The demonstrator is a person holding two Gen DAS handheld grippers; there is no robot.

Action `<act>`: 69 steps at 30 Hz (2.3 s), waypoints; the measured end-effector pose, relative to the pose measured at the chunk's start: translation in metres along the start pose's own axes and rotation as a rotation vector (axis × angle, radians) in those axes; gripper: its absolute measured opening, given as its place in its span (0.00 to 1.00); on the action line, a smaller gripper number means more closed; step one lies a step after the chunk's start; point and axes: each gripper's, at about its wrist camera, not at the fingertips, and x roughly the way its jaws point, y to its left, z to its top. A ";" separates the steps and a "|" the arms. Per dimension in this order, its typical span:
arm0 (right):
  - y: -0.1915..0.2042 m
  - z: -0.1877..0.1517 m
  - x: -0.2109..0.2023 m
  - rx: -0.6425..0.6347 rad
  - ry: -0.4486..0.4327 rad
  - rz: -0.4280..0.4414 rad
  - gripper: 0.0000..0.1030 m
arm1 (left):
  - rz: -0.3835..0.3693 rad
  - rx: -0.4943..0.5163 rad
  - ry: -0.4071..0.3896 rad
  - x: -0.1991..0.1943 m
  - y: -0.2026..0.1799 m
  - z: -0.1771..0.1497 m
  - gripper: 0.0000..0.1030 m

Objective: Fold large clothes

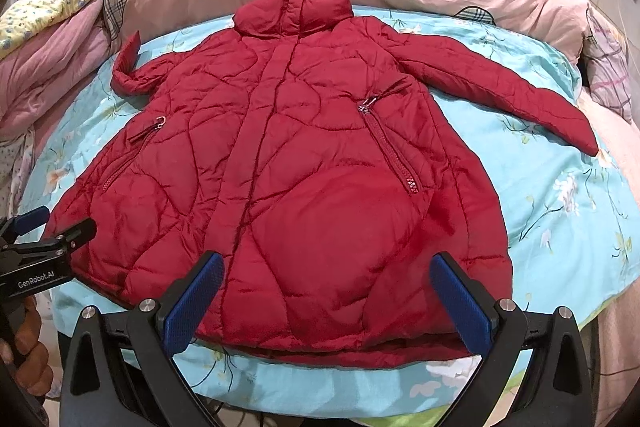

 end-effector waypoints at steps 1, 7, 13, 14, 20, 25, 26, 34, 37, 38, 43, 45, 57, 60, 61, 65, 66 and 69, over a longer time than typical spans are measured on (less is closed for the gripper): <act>0.000 0.000 0.000 0.003 -0.002 0.006 1.00 | 0.004 0.002 0.005 0.000 -0.001 0.001 0.99; 0.001 0.001 0.002 0.004 -0.006 0.019 1.00 | 0.004 0.003 0.005 0.001 -0.002 0.001 0.99; 0.002 0.001 0.003 -0.007 0.004 -0.006 1.00 | 0.003 0.001 -0.002 0.002 -0.002 0.002 0.99; 0.000 0.000 0.003 -0.001 0.003 -0.001 1.00 | 0.003 0.000 -0.007 0.003 -0.002 0.002 0.99; -0.001 0.001 0.005 0.017 0.004 0.015 1.00 | -0.007 -0.002 -0.011 0.006 -0.002 0.003 0.99; -0.004 0.001 0.004 0.022 -0.014 0.016 1.00 | -0.018 -0.008 0.001 0.010 -0.001 0.007 0.99; -0.005 0.001 0.004 0.020 -0.022 0.012 1.00 | -0.030 -0.012 -0.005 0.011 0.000 0.007 0.99; -0.026 0.014 0.000 0.062 -0.052 0.017 1.00 | -0.028 -0.012 -0.022 0.019 0.004 0.021 0.99; -0.041 0.022 0.001 0.090 -0.059 0.003 1.00 | -0.044 -0.025 -0.020 0.024 0.007 0.029 0.99; -0.044 0.024 0.000 0.093 -0.067 -0.005 1.00 | -0.044 -0.026 -0.018 0.026 0.008 0.032 0.99; -0.079 0.039 0.006 0.180 -0.049 0.008 1.00 | -0.032 -0.025 0.003 0.038 0.013 0.044 0.99; -0.096 0.046 0.009 0.212 -0.063 0.005 1.00 | -0.028 -0.028 -0.001 0.043 0.014 0.049 0.99; -0.233 0.079 0.052 0.467 -0.125 -0.025 1.00 | -0.038 -0.055 0.073 0.075 0.014 0.070 0.99; -0.269 0.082 0.067 0.553 -0.148 0.001 0.98 | -0.042 -0.057 0.097 0.084 0.011 0.071 0.99; -0.284 0.083 0.075 0.589 -0.150 0.014 0.97 | -0.044 -0.053 0.112 0.087 0.010 0.070 0.99; -0.321 0.088 0.097 0.683 -0.161 0.042 0.84 | -0.051 -0.040 0.148 0.098 0.002 0.069 0.99; -0.328 0.090 0.104 0.699 -0.158 0.039 0.82 | -0.052 -0.038 0.153 0.100 0.001 0.070 0.99; -0.351 0.093 0.125 0.768 -0.143 0.059 0.76 | -0.062 -0.035 0.144 0.104 -0.003 0.074 0.99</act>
